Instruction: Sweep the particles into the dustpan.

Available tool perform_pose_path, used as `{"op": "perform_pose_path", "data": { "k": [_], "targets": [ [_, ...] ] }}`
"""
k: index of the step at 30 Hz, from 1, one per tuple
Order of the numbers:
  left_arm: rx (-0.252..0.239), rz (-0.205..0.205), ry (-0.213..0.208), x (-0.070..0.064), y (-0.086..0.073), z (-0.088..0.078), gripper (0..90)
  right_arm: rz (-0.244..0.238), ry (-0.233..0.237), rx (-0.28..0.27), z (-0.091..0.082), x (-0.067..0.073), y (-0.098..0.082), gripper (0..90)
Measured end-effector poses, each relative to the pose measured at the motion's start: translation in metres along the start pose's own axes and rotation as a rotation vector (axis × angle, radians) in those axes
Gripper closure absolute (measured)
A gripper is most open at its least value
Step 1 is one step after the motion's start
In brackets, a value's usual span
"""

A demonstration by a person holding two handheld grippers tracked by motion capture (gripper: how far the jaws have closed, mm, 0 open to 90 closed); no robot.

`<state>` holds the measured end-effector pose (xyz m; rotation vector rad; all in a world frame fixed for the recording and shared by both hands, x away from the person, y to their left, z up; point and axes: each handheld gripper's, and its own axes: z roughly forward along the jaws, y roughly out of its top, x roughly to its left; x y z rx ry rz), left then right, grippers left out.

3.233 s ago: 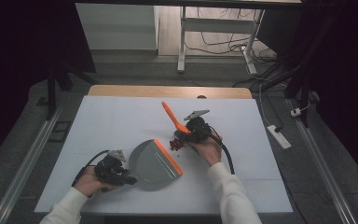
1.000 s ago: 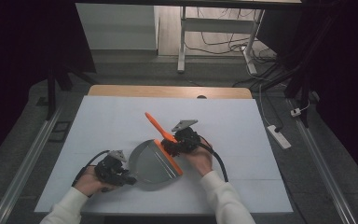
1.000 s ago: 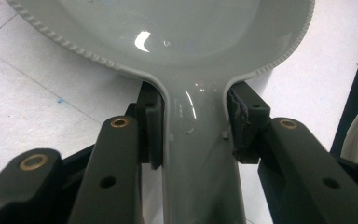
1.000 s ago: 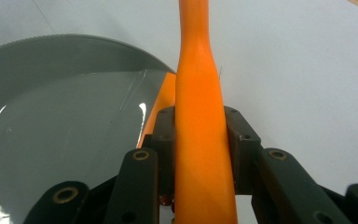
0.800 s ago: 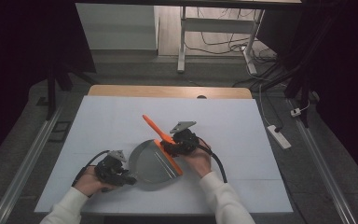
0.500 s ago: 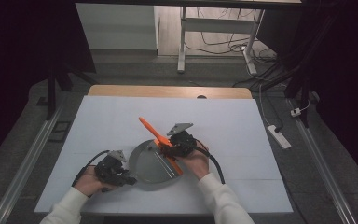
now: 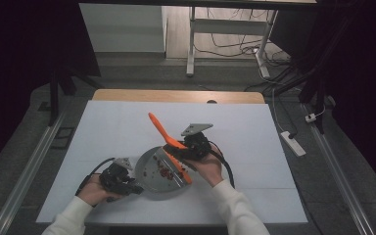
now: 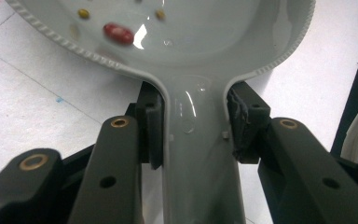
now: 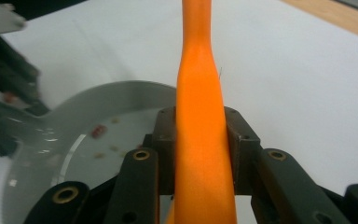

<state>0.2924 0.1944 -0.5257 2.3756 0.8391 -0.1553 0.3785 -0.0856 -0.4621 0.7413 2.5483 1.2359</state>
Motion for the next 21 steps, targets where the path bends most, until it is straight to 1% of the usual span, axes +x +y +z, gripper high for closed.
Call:
{"op": "perform_pose_path", "data": {
  "k": [4,7,11,15,18,21],
  "targets": [
    [0.000,0.000,0.001,0.000,0.000,0.000,61.6,-0.011,-0.063,0.021,-0.004,-0.009,-0.003,69.8],
    [0.000,0.000,0.001,0.000,0.000,0.000,61.6,-0.007,-0.087,0.036,-0.003,-0.015,-0.007,69.8],
    [0.001,-0.001,0.001,0.000,0.000,0.000,61.6,0.018,-0.087,0.052,-0.001,-0.023,-0.012,69.8],
    [0.002,-0.001,0.001,0.000,0.000,0.000,61.6,0.029,-0.098,0.067,0.001,-0.028,-0.016,69.8],
    [0.002,-0.001,0.001,0.000,0.000,0.000,61.6,0.031,-0.106,0.087,0.005,-0.029,-0.018,69.8],
    [0.002,-0.001,0.001,0.000,0.000,0.000,61.6,0.020,-0.100,0.107,0.011,-0.028,-0.020,69.8]
  ]
}}
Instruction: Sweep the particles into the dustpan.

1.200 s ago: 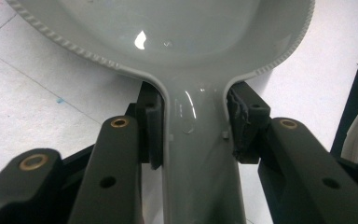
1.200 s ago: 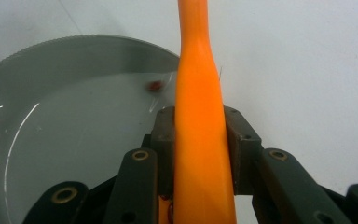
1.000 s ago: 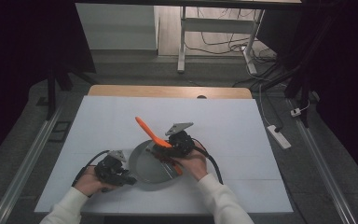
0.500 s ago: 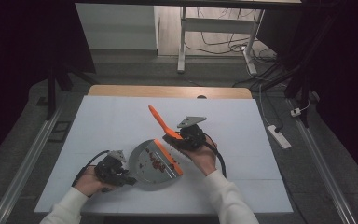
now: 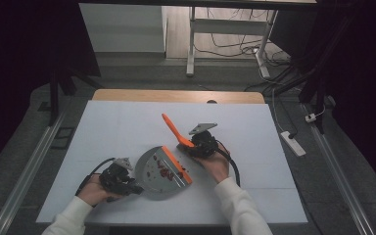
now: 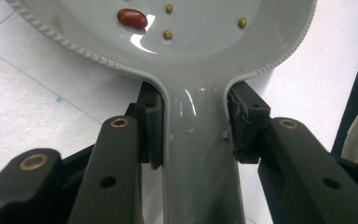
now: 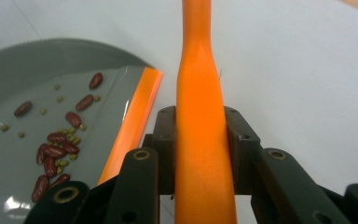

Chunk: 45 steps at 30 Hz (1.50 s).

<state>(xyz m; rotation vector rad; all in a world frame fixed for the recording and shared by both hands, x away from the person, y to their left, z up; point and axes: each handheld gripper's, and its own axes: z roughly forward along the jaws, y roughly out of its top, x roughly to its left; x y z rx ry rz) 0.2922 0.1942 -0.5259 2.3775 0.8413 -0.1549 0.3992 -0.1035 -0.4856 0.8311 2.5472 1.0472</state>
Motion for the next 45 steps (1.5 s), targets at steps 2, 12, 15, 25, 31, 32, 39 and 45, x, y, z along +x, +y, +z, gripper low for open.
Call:
{"op": "perform_pose_path", "data": {
  "k": [2,12,15,25,31,32,39,45],
  "targets": [
    [-0.001,0.000,0.000,0.000,0.000,0.000,61.6,-0.003,0.007,0.005,0.002,0.002,0.000,69.8],
    [0.000,0.001,0.002,0.000,0.000,0.000,61.6,-0.002,0.040,0.005,0.005,0.013,0.001,69.6],
    [0.001,0.000,0.002,0.000,0.000,0.000,61.6,-0.020,0.056,0.008,0.006,0.020,0.003,69.6],
    [0.001,0.001,0.002,0.000,0.000,0.000,61.6,-0.041,0.054,0.011,0.009,0.033,0.006,69.4],
    [0.002,0.002,-0.001,0.000,0.000,0.000,61.6,-0.046,0.051,0.014,0.009,0.035,0.006,69.3],
    [0.002,0.002,-0.001,0.000,0.000,0.000,61.6,-0.051,0.052,0.010,0.010,0.035,0.006,69.3],
    [0.002,0.002,-0.001,0.000,0.000,0.000,61.6,-0.061,0.046,0.014,0.008,0.038,0.007,69.2],
    [0.004,0.002,0.001,0.000,0.000,0.000,61.6,-0.012,0.143,-0.030,0.002,0.037,0.010,69.7]
  ]
}}
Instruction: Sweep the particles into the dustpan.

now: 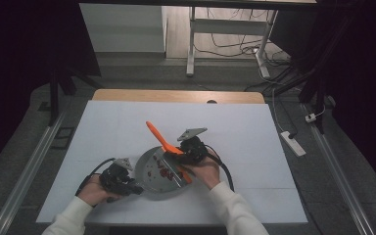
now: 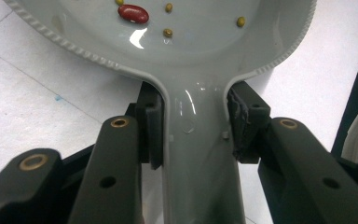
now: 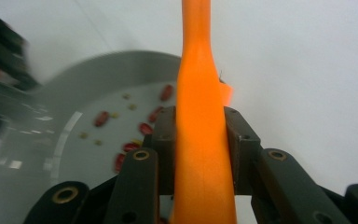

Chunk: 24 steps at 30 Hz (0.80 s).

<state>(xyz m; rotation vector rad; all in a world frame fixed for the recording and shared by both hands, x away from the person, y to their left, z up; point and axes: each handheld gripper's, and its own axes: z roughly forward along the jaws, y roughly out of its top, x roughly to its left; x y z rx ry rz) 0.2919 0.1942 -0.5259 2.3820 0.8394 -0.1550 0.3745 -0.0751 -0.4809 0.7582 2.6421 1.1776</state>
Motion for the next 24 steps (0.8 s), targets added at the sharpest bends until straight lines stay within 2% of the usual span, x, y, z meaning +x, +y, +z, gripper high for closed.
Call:
{"op": "perform_pose_path", "data": {
  "k": [2,6,9,13,24],
  "targets": [
    [0.000,0.000,0.001,0.000,0.000,0.000,61.6,-0.011,0.003,-0.013,-0.003,0.001,0.002,69.7],
    [0.000,0.000,0.000,0.000,0.000,0.000,61.6,0.002,-0.040,-0.057,-0.013,-0.005,0.004,69.7],
    [-0.002,0.000,-0.001,0.000,0.000,0.000,61.6,0.008,-0.078,-0.052,-0.019,-0.011,0.001,69.7],
    [-0.008,0.001,-0.002,0.000,0.000,-0.001,61.6,0.026,-0.096,-0.046,-0.023,-0.018,-0.003,69.7],
    [0.001,-0.001,0.000,0.002,-0.008,-0.013,61.6,0.033,-0.153,-0.018,-0.028,-0.027,-0.015,69.7]
  ]
}}
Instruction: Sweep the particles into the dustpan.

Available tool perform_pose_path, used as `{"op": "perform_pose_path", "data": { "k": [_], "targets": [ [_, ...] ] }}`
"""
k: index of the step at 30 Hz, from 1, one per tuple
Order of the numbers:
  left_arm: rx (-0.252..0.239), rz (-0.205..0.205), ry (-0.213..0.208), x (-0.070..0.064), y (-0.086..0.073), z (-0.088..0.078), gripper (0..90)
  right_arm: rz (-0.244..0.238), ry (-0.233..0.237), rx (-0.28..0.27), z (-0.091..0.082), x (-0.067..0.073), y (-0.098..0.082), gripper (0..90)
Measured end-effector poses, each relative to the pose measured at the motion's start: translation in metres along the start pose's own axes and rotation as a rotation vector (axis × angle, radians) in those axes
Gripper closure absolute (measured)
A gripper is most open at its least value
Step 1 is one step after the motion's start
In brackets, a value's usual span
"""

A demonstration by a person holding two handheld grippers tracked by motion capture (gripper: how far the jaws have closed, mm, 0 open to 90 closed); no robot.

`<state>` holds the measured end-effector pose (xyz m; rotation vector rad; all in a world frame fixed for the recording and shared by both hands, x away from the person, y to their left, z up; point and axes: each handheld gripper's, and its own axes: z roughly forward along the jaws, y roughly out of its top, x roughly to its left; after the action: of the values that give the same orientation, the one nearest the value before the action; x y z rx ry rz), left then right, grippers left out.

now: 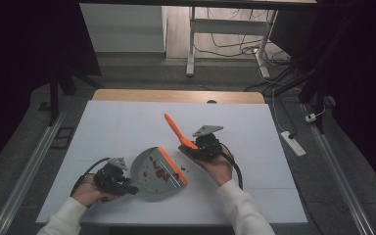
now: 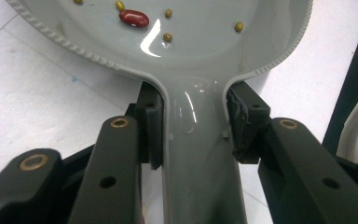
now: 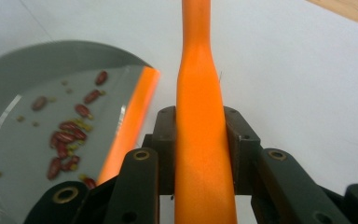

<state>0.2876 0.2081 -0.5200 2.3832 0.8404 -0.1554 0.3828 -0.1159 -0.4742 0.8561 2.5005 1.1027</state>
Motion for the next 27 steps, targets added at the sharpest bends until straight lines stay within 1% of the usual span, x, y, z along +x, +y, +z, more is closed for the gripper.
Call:
{"op": "perform_pose_path", "data": {
  "k": [3,6,10,12,15,18,21,24,26,27],
  "targets": [
    [0.004,0.001,0.000,0.000,0.000,0.000,61.6,0.010,-0.012,0.008,0.002,-0.002,-0.003,69.7],
    [0.005,0.001,-0.002,0.000,0.000,0.000,61.7,0.010,-0.013,0.021,0.006,-0.001,-0.005,69.8],
    [0.010,0.004,0.001,-0.001,0.000,0.000,61.7,-0.003,-0.002,0.039,0.013,0.006,-0.006,69.8],
    [0.013,0.005,0.000,-0.001,0.000,0.000,61.8,-0.005,0.011,0.032,0.015,0.011,-0.006,69.8],
    [0.016,0.008,-0.001,-0.001,0.000,0.000,61.8,-0.019,0.015,0.033,0.017,0.016,-0.005,69.7],
    [0.020,0.010,0.002,-0.002,0.000,0.001,61.8,-0.010,0.021,0.026,0.018,0.020,-0.005,69.6],
    [0.020,0.010,0.001,-0.002,0.001,0.001,61.8,0.011,0.048,0.018,0.019,0.022,-0.005,69.6],
    [0.021,0.012,0.000,-0.002,0.001,0.002,61.8,0.010,0.062,0.014,0.021,0.027,-0.004,69.6],
    [0.023,0.012,0.002,-0.002,0.001,0.002,61.8,0.026,0.090,0.007,0.023,0.030,-0.004,69.6],
    [0.022,0.012,0.001,-0.002,0.001,0.002,61.8,0.026,0.099,0.006,0.023,0.031,-0.004,69.6]
  ]
}}
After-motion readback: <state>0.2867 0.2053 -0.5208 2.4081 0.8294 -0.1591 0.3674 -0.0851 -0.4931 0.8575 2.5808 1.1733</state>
